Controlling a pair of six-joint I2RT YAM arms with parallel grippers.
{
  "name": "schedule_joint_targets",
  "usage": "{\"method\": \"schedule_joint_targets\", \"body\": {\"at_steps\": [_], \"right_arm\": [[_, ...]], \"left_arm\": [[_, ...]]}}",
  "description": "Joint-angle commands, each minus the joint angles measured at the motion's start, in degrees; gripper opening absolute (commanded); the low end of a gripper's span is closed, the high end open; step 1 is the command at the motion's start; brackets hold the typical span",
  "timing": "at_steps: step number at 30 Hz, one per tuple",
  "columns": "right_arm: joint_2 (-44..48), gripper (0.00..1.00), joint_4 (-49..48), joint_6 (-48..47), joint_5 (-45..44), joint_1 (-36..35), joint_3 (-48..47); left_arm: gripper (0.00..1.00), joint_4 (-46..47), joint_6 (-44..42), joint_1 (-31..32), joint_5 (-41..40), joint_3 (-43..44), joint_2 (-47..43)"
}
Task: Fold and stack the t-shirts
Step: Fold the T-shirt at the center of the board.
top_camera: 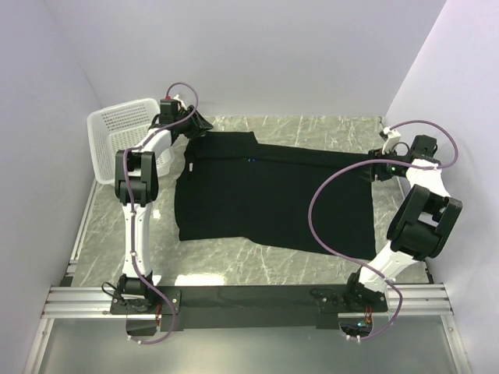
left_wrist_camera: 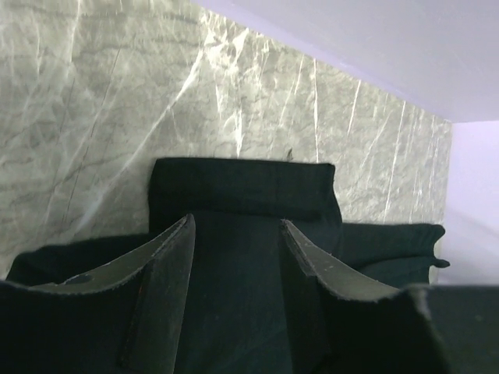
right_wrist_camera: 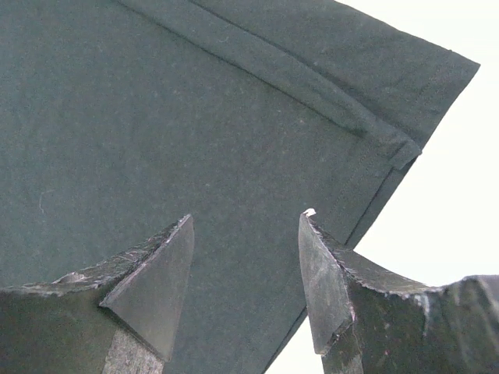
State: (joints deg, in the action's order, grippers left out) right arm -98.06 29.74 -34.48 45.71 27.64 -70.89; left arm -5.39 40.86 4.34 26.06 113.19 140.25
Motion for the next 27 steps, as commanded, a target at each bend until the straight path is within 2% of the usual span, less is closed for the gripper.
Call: {"method": "schedule_joint_targets", "body": {"at_steps": [1,3,7,11,27], "right_arm": [[2.4,0.63,0.3,0.2,0.7,0.2,0.5],[2.5,0.63,0.4,0.2,0.6,0.2,0.6],[3.0,0.63,0.1,0.4,1.0,0.5,0.9],[3.0,0.63,-0.1,0.6,1.4,0.6,1.3],[4.4,0.62,0.1,0.5,1.8,1.0,2.0]], "left_arm": [[0.52,-0.1,1.3,0.3,1.2,4.2,1.2],[0.51,-1.3,0.9,0.5,0.3,4.6,1.0],[0.53,-3.8,-2.4,0.7,-6.6,1.6,-2.8],[0.53,-5.2,-4.5,0.7,-8.7,0.4,-3.9],[0.49,-3.9,-2.3,0.8,-2.3,5.5,1.6]]}}
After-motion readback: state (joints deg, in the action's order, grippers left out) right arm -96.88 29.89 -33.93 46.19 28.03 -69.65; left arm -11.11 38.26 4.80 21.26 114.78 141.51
